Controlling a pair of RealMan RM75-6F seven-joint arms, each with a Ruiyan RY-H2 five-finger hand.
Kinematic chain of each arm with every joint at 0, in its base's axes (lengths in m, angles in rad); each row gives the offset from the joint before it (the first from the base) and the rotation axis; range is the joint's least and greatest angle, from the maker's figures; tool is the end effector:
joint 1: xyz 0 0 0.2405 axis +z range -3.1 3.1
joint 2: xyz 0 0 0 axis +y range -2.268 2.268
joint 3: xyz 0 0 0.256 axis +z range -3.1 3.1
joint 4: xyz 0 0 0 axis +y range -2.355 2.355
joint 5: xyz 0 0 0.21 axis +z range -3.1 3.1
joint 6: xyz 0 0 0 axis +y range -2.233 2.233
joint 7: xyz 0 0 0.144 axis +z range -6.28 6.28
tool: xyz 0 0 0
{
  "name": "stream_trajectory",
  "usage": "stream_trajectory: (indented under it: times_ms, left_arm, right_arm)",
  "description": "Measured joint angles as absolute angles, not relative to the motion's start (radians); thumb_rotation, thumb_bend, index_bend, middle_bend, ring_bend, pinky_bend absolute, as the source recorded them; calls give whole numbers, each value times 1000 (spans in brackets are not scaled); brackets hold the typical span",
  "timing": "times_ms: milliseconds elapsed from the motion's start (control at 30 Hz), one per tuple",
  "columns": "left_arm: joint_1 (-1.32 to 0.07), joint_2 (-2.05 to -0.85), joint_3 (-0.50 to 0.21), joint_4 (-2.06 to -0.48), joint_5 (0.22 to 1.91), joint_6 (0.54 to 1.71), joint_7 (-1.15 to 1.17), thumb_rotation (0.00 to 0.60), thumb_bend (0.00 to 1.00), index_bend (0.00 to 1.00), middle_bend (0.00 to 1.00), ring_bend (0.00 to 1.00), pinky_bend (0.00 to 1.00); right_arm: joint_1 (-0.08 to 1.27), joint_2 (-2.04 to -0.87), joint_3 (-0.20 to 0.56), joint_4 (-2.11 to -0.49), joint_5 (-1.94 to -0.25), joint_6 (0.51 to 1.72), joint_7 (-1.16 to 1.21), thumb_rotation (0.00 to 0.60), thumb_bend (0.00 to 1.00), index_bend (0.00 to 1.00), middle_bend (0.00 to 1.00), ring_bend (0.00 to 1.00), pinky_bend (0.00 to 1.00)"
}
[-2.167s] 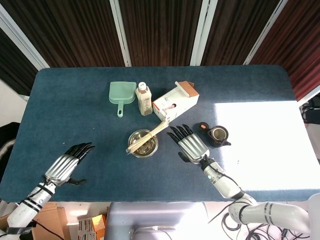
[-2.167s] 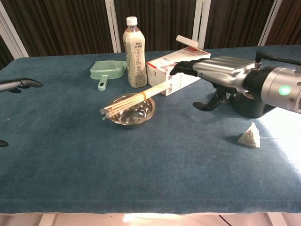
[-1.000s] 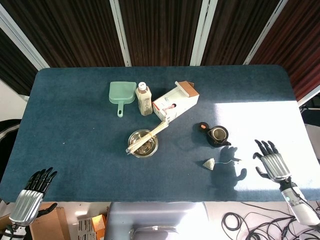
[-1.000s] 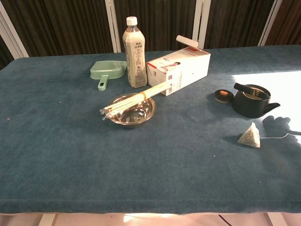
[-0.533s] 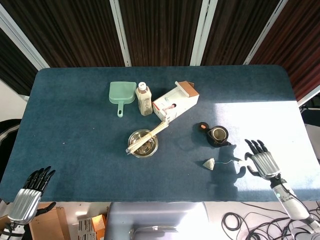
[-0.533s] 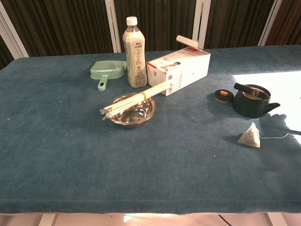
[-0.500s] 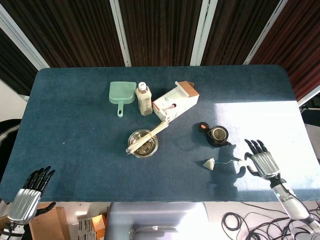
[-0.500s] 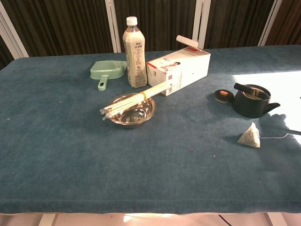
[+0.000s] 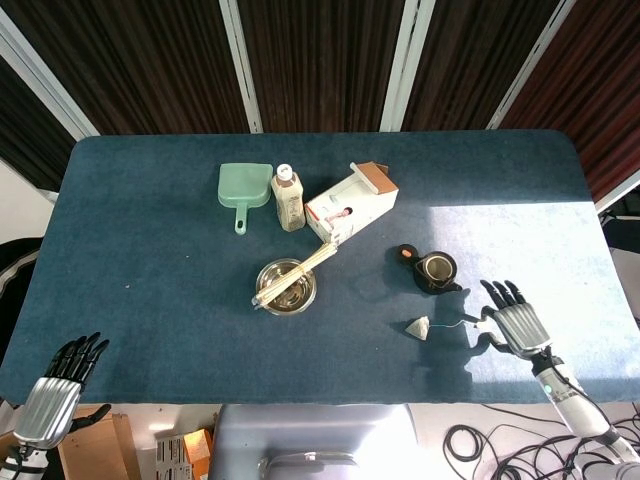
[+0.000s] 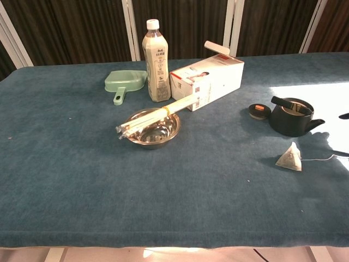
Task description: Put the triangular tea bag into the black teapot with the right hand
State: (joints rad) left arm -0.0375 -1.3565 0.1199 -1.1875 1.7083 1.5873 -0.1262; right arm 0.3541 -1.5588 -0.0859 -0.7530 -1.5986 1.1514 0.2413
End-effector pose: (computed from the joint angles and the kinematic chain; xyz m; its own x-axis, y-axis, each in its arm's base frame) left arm -0.3493 0.1309 0.0969 0.4557 0.0997 0.8845 0.8800 -0.2002 -0.4308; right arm -0.3839 -0.2645 0.0489 0.6309 -0.2644 0.7295 -0.7749 -0.2631 0.5748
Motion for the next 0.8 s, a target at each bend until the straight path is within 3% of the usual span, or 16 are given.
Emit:
stream_trajectory:
  times_ms: [367, 800]
  left_arm:
    - [-35, -1355, 118, -1187, 1707, 1588, -130, 600, 12, 0, 22, 0, 102]
    - [-30, -1355, 117, -1178, 1706, 1593, -142, 600, 12, 0, 22, 0, 102]
  right_arm:
    - [363, -1571, -81, -755, -1596, 1129, 214, 600, 306, 499, 0, 0, 0]
    - [369, -1584, -73, -752, -1589, 1118, 203, 600, 314, 605, 2, 0, 0]
